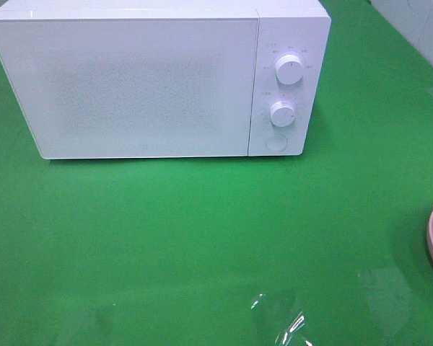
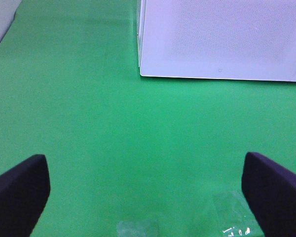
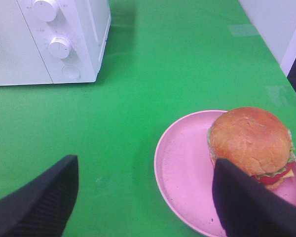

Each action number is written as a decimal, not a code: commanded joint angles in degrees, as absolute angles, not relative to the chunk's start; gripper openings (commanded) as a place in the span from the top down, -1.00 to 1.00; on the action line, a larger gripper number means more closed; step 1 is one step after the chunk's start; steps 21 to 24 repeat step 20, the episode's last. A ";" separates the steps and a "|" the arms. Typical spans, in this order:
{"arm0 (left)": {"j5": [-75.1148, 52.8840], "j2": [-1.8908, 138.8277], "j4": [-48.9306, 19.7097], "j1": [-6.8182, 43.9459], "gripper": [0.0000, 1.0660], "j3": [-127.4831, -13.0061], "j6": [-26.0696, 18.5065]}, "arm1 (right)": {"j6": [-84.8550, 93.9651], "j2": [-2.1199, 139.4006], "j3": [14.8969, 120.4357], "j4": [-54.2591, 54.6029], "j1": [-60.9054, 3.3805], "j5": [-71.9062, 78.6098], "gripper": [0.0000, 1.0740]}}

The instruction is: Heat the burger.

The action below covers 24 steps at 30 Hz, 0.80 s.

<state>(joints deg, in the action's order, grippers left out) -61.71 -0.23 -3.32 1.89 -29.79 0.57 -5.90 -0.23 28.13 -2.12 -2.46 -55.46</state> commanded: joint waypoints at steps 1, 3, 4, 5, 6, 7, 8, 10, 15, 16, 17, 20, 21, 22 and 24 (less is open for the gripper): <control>-61.19 -1.60 -3.32 1.60 -0.83 -29.62 0.57 | -5.33 -1.49 28.07 -2.23 -2.12 -55.06 -0.36; -61.19 -1.60 -3.32 1.60 -0.83 -29.62 0.57 | -5.33 -1.49 28.07 -2.23 -2.12 -55.06 -0.36; -61.19 -1.60 -3.32 1.60 -0.83 -29.62 0.57 | -5.33 -1.49 28.07 -2.23 -2.12 -55.06 -0.36; -61.19 -1.60 -3.32 1.60 -0.83 -29.62 0.57 | -5.33 -1.49 28.07 -2.23 -2.12 -55.06 -0.36; -61.19 -1.60 -3.32 1.60 -0.83 -29.62 0.57 | -5.33 -1.49 28.07 -2.23 -2.12 -55.06 -0.36; -61.19 -1.60 -3.32 1.60 -0.83 -29.62 0.57 | -5.33 -1.49 28.07 -2.23 -2.12 -55.06 -0.36; -61.19 -1.60 -3.32 1.60 -0.83 -29.62 0.57 | -5.33 -1.49 28.07 -2.23 -2.12 -55.06 -0.36; -61.19 -1.60 -3.32 1.60 -0.83 -29.62 0.57 | -5.33 -1.49 28.07 -2.23 -2.12 -55.06 -0.36; -61.19 -1.60 -3.32 1.60 -0.83 -29.62 0.57 | -5.33 -1.49 28.07 -2.23 -2.12 -55.06 -0.36; -61.19 -1.60 -3.32 1.60 -0.83 -29.62 0.57 | -5.33 -1.49 28.07 -2.23 -2.12 -55.06 -0.36; -61.19 -1.60 -3.32 1.60 -0.82 -29.62 0.57 | -5.33 -1.49 28.07 -2.23 -2.12 -55.06 -0.36; -61.19 -1.60 -3.32 1.60 -0.81 -29.62 0.57 | -5.33 -1.49 28.07 -2.23 -2.12 -55.06 -0.36; -61.19 -1.60 -3.32 1.60 -0.81 -29.62 0.57 | -5.33 -1.49 28.07 -2.23 -2.12 -55.06 -0.36; -61.19 -1.60 -3.32 1.60 -0.81 -29.62 0.57 | -5.33 -1.49 28.07 -2.23 -2.12 -55.06 -0.36; -61.19 -1.60 -3.32 1.60 -0.81 -29.62 0.57 | -5.33 -1.49 28.07 -2.23 -2.12 -55.06 -0.36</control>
